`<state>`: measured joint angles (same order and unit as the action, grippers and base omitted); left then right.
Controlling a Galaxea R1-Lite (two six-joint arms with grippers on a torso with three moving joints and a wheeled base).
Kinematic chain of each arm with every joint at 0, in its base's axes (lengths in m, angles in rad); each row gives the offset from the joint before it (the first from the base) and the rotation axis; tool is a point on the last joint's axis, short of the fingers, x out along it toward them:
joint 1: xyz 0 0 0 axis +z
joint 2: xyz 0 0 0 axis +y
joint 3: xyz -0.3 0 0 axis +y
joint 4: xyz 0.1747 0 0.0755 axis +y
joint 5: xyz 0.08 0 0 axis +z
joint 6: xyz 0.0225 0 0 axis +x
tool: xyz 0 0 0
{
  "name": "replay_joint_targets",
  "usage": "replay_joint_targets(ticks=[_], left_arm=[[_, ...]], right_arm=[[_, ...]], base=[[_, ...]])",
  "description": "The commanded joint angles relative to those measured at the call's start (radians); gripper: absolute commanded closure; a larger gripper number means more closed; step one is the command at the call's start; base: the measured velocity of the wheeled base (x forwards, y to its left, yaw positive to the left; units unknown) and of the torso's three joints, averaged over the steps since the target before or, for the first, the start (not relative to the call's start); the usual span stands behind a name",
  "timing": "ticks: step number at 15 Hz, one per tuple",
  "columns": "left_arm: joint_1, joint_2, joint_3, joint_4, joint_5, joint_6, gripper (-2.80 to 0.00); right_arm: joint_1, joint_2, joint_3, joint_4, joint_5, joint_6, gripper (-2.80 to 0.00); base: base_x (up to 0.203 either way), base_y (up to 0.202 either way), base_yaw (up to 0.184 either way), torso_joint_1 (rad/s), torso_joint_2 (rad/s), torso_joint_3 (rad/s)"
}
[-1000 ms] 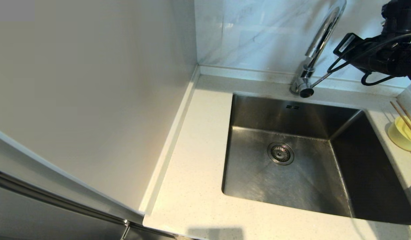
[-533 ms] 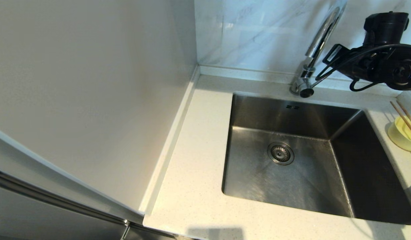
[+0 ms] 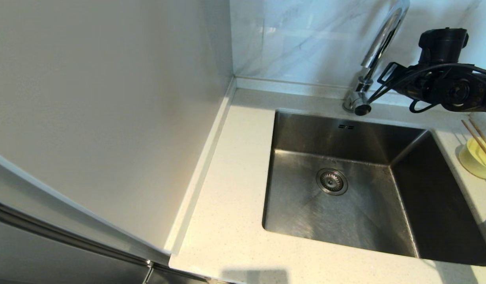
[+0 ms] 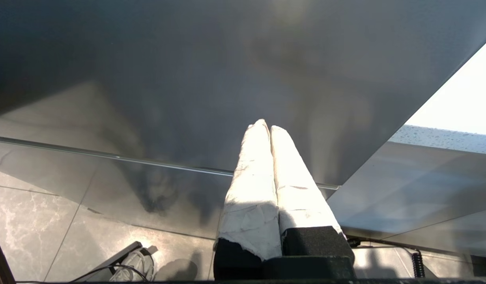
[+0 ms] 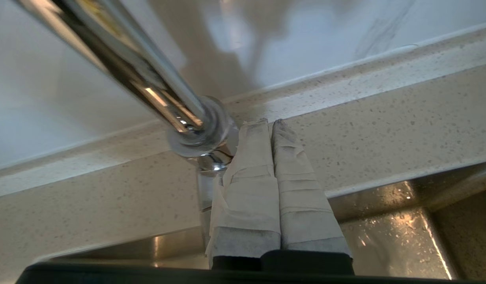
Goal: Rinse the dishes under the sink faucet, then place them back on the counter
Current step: Turn on the faucet
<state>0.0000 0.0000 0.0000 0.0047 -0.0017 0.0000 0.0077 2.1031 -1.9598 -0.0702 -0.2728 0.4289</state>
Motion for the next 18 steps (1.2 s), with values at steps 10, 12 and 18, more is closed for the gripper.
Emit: replay_joint_targets(ticks=[10,12,18], left_arm=[[0.0,0.0,0.0,0.0,0.0,0.0,0.0],[0.0,0.0,0.0,0.0,0.0,0.0,0.0],[0.0,0.0,0.0,0.0,0.0,0.0,0.0]], right_arm=[[-0.025,-0.202,0.293,0.02,0.142,-0.024,0.0],[-0.027,-0.231,0.32,0.013,0.162,-0.029,0.0],[-0.144,-0.385,0.291,0.036,0.136,-0.033,0.0]], base=[[0.0,0.0,0.0,0.0,0.0,0.0],[0.0,0.0,0.0,0.0,0.0,0.0],[0.0,0.0,0.0,0.0,0.0,0.0]])
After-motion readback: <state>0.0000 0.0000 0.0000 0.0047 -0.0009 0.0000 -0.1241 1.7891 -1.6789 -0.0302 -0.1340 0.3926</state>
